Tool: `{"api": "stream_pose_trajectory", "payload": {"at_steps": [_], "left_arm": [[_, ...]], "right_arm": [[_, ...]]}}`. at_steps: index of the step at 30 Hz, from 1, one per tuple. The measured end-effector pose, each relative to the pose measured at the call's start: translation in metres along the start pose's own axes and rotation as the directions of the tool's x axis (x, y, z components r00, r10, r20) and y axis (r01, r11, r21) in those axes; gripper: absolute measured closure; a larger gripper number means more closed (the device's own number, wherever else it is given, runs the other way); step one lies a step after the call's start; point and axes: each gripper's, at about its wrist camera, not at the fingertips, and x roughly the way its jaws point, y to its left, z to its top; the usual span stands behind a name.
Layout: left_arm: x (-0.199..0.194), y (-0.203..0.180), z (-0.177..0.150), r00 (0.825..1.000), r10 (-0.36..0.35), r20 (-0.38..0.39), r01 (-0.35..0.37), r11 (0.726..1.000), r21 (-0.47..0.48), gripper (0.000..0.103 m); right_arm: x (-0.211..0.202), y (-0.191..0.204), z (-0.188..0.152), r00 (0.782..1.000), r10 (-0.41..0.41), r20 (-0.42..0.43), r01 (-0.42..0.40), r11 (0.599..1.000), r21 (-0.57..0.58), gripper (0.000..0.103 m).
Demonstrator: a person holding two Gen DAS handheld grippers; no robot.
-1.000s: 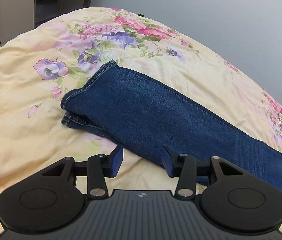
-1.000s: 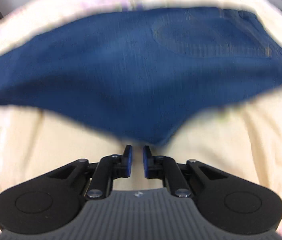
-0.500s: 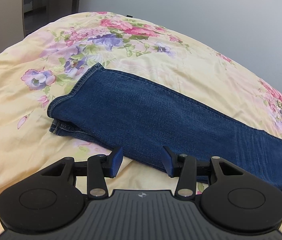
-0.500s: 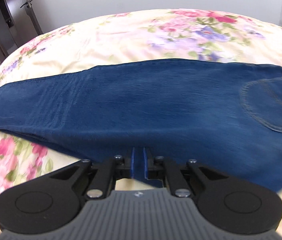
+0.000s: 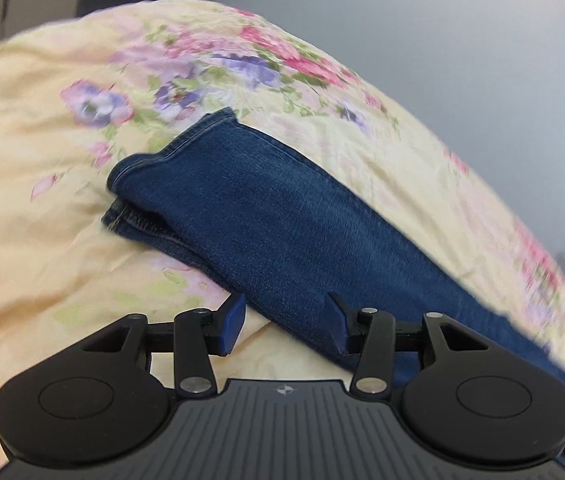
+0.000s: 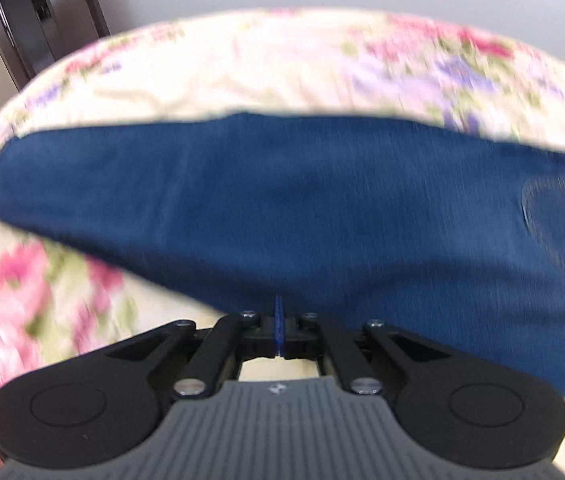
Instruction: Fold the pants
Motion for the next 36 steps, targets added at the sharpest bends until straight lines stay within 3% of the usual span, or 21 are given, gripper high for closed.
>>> {"api": "stream_pose_trajectory", "payload": {"at_steps": [2,5,7,11,15,18,21,23,25,29,36], "left_arm": [[-0.005,0.016,0.001,0.999,-0.040,0.026,0.043,0.991,-0.125,0.045],[-0.011,0.044,0.000,0.996,-0.044,0.080,0.065,0.957,-0.282,0.043],[-0.009,0.064,0.002,0.995,-0.022,0.101,0.056,0.936,-0.347,0.043],[0.008,0.093,0.010,0.992,-0.025,0.121,0.075,0.895,-0.439,0.043],[0.031,0.096,0.021,0.992,0.008,0.123,0.046,0.900,-0.434,0.043],[0.047,0.093,0.026,0.993,0.040,0.113,0.007,0.919,-0.394,0.048],[0.051,0.086,0.035,0.993,0.068,0.102,-0.032,0.946,-0.321,0.066],[0.048,0.079,0.041,0.991,0.065,0.115,-0.034,0.968,-0.250,0.087],[0.044,0.073,0.045,0.990,0.060,0.131,-0.034,0.981,-0.189,0.093],[0.041,0.069,0.047,0.989,0.045,0.143,-0.022,0.987,-0.160,0.097],[0.049,0.076,0.047,0.991,0.038,0.129,-0.014,0.982,-0.188,0.097]], "right_arm": [[0.015,0.000,0.011,1.000,0.005,-0.004,-0.005,0.999,0.037,0.103],[0.041,0.002,0.017,0.998,-0.007,-0.062,0.010,0.998,0.064,0.103],[0.055,0.009,0.012,0.992,-0.015,-0.123,0.018,1.000,0.023,0.103],[0.051,0.011,0.016,0.993,-0.015,-0.114,0.017,1.000,0.012,0.103],[0.044,0.022,0.025,0.998,0.009,-0.067,-0.012,0.999,-0.045,0.103],[0.053,0.028,0.042,0.998,0.030,-0.049,-0.033,0.998,-0.055,0.103],[0.074,0.035,0.062,0.998,0.040,-0.040,-0.042,0.997,-0.065,0.103],[0.088,0.044,0.075,0.999,0.032,-0.027,-0.034,0.996,-0.083,0.103],[0.102,0.050,0.087,1.000,0.023,-0.016,-0.024,0.996,-0.090,0.103],[0.133,0.054,0.112,1.000,0.019,0.000,-0.019,0.996,-0.082,0.103],[0.173,0.051,0.129,0.998,0.007,-0.055,-0.007,1.000,-0.004,0.103]]}}
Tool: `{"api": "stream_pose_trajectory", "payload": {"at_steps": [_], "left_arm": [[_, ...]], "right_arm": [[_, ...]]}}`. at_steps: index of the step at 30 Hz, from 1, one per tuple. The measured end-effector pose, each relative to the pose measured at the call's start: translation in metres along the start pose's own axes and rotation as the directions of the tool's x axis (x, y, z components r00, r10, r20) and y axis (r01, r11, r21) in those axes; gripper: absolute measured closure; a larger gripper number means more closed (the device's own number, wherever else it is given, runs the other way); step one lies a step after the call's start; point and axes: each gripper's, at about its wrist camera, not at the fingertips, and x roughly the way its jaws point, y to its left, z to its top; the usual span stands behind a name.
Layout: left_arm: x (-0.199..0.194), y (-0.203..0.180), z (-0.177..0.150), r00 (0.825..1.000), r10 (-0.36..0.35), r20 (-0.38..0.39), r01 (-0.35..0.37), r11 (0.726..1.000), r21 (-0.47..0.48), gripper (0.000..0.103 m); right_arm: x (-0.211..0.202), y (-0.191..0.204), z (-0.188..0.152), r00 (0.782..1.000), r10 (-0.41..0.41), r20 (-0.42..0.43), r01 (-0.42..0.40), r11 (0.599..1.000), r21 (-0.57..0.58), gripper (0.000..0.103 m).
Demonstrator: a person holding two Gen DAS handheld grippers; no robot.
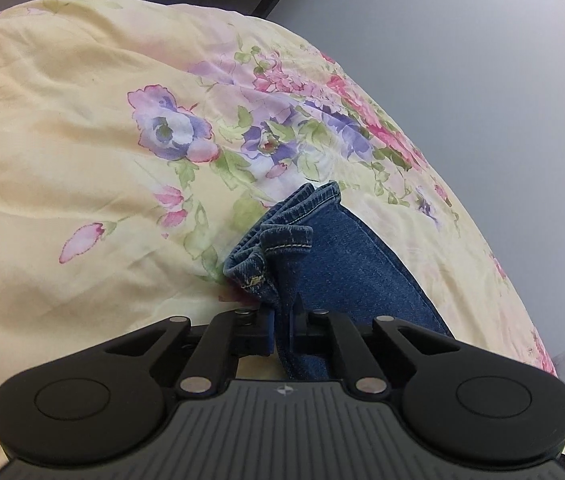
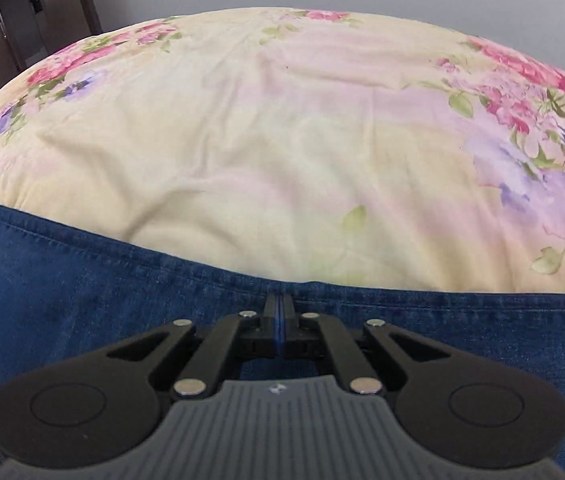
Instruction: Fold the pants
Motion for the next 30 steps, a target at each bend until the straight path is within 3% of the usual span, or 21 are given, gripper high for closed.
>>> {"api": "stream_pose_trajectory", "payload": {"at_steps": [5,11,14,16,23,27,30], "left_arm": [[0.003,0.016,0.000,0.998,-0.046,-0.032,0.042,0.993,-0.113,0.081],[0.007,0.032,-0.004,0.994,-0.095,-0.048,0.082,0.972,-0.222,0.078],[0.002,0.023,-0.001,0.997,-0.076,-0.034,0.068,0.979,-0.192,0.093],[-0.005,0.013,0.003,0.998,-0.066,-0.020,0.061,0.985,-0.164,0.097],[-0.032,-0.030,0.013,0.998,-0.057,0.032,0.059,0.996,-0.065,0.098],[-0.055,-0.066,0.018,0.995,-0.074,0.069,0.074,0.997,0.000,0.098],[-0.076,-0.101,0.023,0.990,-0.111,0.086,0.107,0.993,0.043,0.099]], "right_arm": [[-0.024,0.003,-0.015,0.999,0.019,-0.027,-0.019,1.000,-0.007,0.103],[-0.069,0.011,-0.076,0.995,0.062,-0.083,-0.066,0.997,-0.036,0.103],[-0.088,0.008,-0.107,0.993,0.072,-0.093,-0.074,0.997,-0.020,0.103],[-0.098,0.005,-0.122,0.993,0.074,-0.091,-0.074,0.997,-0.005,0.103],[-0.095,0.002,-0.153,0.994,0.071,-0.077,-0.068,0.997,0.044,0.103],[-0.098,0.003,-0.146,0.993,0.071,-0.096,-0.065,0.996,0.057,0.103],[-0.124,-0.012,-0.141,0.995,0.098,-0.035,-0.094,0.991,0.096,0.103]]}}
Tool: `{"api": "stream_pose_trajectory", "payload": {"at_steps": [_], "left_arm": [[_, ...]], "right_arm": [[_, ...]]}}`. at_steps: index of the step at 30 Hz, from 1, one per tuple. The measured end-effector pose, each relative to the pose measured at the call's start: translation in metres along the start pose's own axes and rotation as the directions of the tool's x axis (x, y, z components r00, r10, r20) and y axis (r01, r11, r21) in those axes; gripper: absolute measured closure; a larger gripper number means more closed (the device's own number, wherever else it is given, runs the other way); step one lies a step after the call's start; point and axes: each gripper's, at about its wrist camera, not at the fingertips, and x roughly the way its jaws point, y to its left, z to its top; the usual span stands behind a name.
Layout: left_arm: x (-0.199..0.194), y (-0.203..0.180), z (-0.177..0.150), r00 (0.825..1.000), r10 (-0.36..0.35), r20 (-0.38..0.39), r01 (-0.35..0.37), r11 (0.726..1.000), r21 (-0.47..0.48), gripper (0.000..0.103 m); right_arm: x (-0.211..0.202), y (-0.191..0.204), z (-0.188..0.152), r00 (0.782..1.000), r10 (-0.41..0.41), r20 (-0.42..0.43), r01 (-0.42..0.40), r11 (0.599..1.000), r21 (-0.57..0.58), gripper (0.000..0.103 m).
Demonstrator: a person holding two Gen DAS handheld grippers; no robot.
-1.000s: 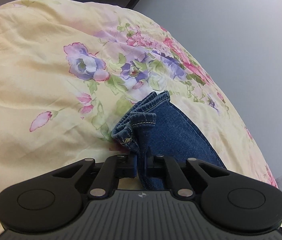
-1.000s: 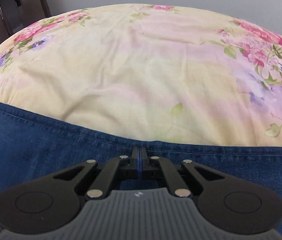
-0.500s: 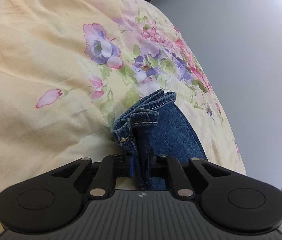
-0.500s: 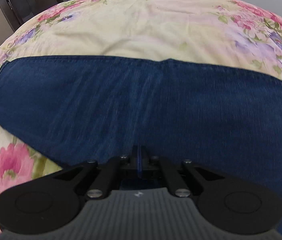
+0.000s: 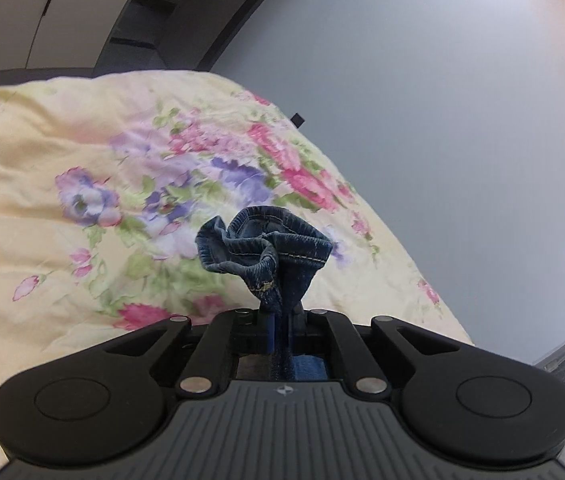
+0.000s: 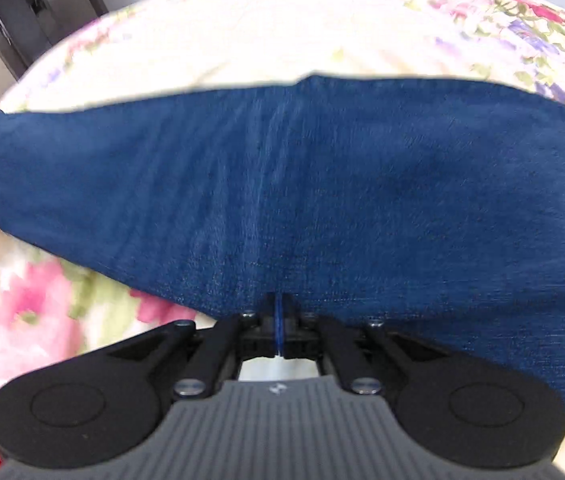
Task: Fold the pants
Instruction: 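Lift the hem with the left tool and fold it onto the waistband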
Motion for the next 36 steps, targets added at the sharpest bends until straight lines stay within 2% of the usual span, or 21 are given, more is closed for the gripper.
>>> {"api": "stream_pose_trajectory", "payload": {"at_steps": [4,8,14,17,21,25,28,31,34,36], "left_arm": [[-0.027,-0.073,0.004,0.997,-0.062,0.037,0.058,0.992,0.110,0.099],[-0.055,-0.159,-0.004,0.989,-0.137,0.053,0.123,0.970,0.209,0.099],[-0.090,-0.298,-0.041,0.971,-0.234,0.050,0.201,0.910,0.363,0.098],[-0.097,-0.367,-0.074,0.960,-0.281,0.012,0.249,0.868,0.431,0.098],[-0.087,-0.447,-0.136,0.948,-0.314,-0.055,0.298,0.812,0.502,0.098],[-0.052,-0.509,-0.213,0.920,-0.354,-0.171,0.387,0.740,0.550,0.098],[-0.022,-0.547,-0.286,0.899,-0.347,-0.267,0.438,0.684,0.584,0.098],[0.014,-0.564,-0.361,0.873,-0.304,-0.382,0.482,0.655,0.581,0.098],[0.043,-0.563,-0.434,0.840,-0.240,-0.486,0.520,0.609,0.598,0.098],[0.059,-0.558,-0.475,0.807,-0.187,-0.560,0.551,0.580,0.600,0.098]], "right_arm": [[-0.044,-0.031,0.002,0.998,-0.023,0.064,0.021,0.999,0.041,0.103],[-0.090,-0.070,0.000,0.991,-0.050,0.122,0.040,0.996,0.079,0.103],[-0.153,-0.138,-0.009,0.975,-0.082,0.207,0.060,0.992,0.114,0.103],[-0.179,-0.178,-0.015,0.967,-0.094,0.235,0.064,0.989,0.132,0.103],[-0.210,-0.234,-0.025,0.956,-0.101,0.275,0.054,0.983,0.174,0.103],[-0.227,-0.289,-0.047,0.947,-0.112,0.301,0.041,0.972,0.232,0.103],[-0.226,-0.327,-0.063,0.946,-0.135,0.293,0.048,0.957,0.285,0.103],[-0.219,-0.360,-0.080,0.950,-0.138,0.279,0.033,0.937,0.348,0.103],[-0.211,-0.379,-0.092,0.957,-0.135,0.259,0.030,0.927,0.374,0.103],[-0.206,-0.387,-0.097,0.962,-0.134,0.239,0.036,0.927,0.374,0.103]]}}
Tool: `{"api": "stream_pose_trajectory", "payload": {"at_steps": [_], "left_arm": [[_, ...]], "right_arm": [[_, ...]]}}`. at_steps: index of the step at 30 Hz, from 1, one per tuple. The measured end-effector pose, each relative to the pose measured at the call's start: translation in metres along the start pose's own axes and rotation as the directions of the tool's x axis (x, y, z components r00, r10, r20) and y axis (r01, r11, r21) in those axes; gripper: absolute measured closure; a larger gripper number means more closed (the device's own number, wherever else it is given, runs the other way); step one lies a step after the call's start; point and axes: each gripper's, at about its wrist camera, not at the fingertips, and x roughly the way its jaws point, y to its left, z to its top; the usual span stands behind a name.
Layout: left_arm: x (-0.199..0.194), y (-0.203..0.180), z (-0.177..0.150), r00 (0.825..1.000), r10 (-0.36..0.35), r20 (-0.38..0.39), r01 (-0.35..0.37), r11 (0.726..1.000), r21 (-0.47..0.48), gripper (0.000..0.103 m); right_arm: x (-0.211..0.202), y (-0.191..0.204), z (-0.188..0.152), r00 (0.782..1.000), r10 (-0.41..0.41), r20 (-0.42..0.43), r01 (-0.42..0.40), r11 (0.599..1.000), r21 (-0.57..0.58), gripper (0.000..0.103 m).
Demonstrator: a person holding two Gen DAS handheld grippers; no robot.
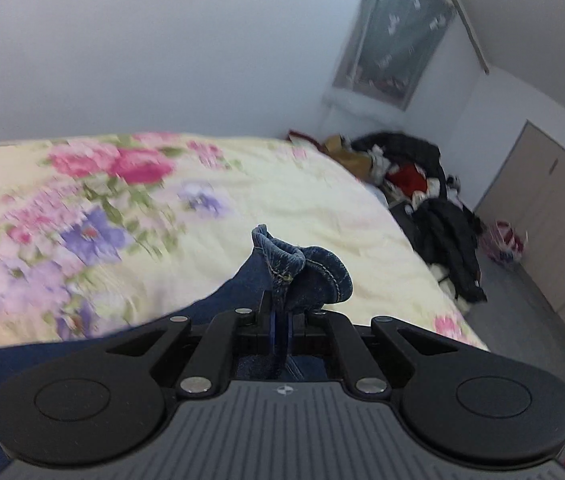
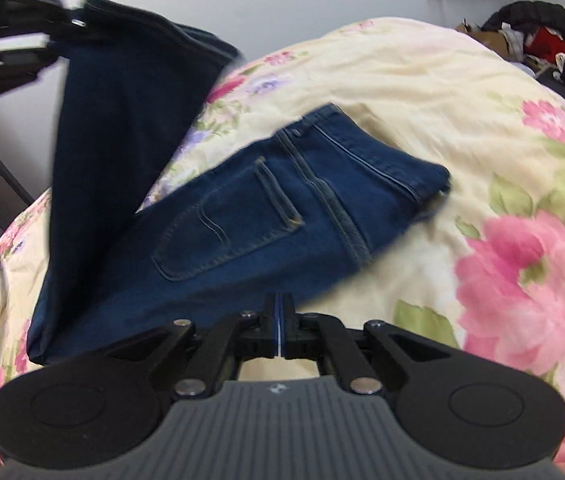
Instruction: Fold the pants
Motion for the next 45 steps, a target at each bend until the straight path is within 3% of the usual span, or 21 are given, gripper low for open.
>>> {"api": "stream_pose_trajectory", "payload": {"at_steps": [3,8,10,13,15,16,18,20,23,26,30,35,39,45], "left_arm": [[0.034,-0.017,-0.029,0.990,-0.059,-0.128,0.065,0.997,0.045,0.098],[0.060,-0.028,-0.048,0.943,-0.133,-0.306,0.163,0.984,0.076,0.085],[0.059,-0.025,-0.050,0.933,-0.156,-0.323,0.185,0.981,0.059,0.078],[0.052,-0.023,-0.048,0.910,-0.233,-0.344,0.264,0.963,0.047,0.052],[0.044,-0.024,-0.046,0.898,-0.276,-0.343,0.314,0.948,0.058,0.051],[0.038,-0.025,-0.044,0.902,-0.275,-0.332,0.316,0.946,0.073,0.051],[0.025,-0.020,-0.040,0.918,-0.260,-0.301,0.300,0.949,0.097,0.051],[0.012,-0.007,-0.036,0.927,-0.245,-0.283,0.283,0.954,0.100,0.051],[-0.005,0.025,-0.035,0.952,-0.171,-0.252,0.207,0.971,0.124,0.051],[-0.022,0.068,-0.039,0.972,-0.068,-0.223,0.104,0.983,0.153,0.051],[-0.044,0.141,-0.049,0.977,0.037,-0.211,-0.017,0.995,0.096,0.051],[-0.073,0.221,-0.063,0.967,0.160,-0.197,-0.155,0.987,0.041,0.051],[-0.087,0.271,-0.079,0.958,0.217,-0.187,-0.224,0.974,-0.019,0.051],[-0.099,0.312,-0.098,0.959,0.247,-0.138,-0.266,0.953,-0.144,0.053]], "right_arm": [[0.004,-0.009,-0.002,1.000,-0.004,-0.022,0.004,1.000,-0.006,0.103],[0.007,-0.015,-0.003,0.999,-0.028,-0.038,0.027,0.999,-0.022,0.103],[0.005,-0.016,-0.002,0.999,-0.030,-0.035,0.030,0.999,-0.012,0.103],[0.001,-0.014,0.002,1.000,-0.020,-0.023,0.021,1.000,0.018,0.103],[-0.006,-0.009,0.006,1.000,-0.010,-0.011,0.011,1.000,0.028,0.100],[-0.008,-0.005,0.008,1.000,-0.009,-0.003,0.010,1.000,0.026,0.097],[-0.014,0.001,0.011,1.000,-0.010,0.026,0.009,1.000,0.025,0.074],[-0.018,0.005,0.015,0.999,-0.005,0.044,0.003,0.999,0.045,0.060],[-0.015,-0.001,0.021,0.999,0.003,0.048,-0.010,0.991,0.135,0.058],[-0.003,-0.019,0.026,0.998,0.004,0.060,-0.021,0.958,0.286,0.049],[0.026,-0.040,0.031,0.997,0.019,0.081,-0.052,0.908,0.417,0.048],[0.044,-0.042,0.038,0.996,0.030,0.083,-0.065,0.884,0.462,0.075],[0.043,-0.025,0.050,0.998,-0.031,0.058,0.004,0.913,0.407,0.093],[0.039,0.042,0.107,0.980,-0.194,0.038,0.185,0.966,0.180,0.099]]}}
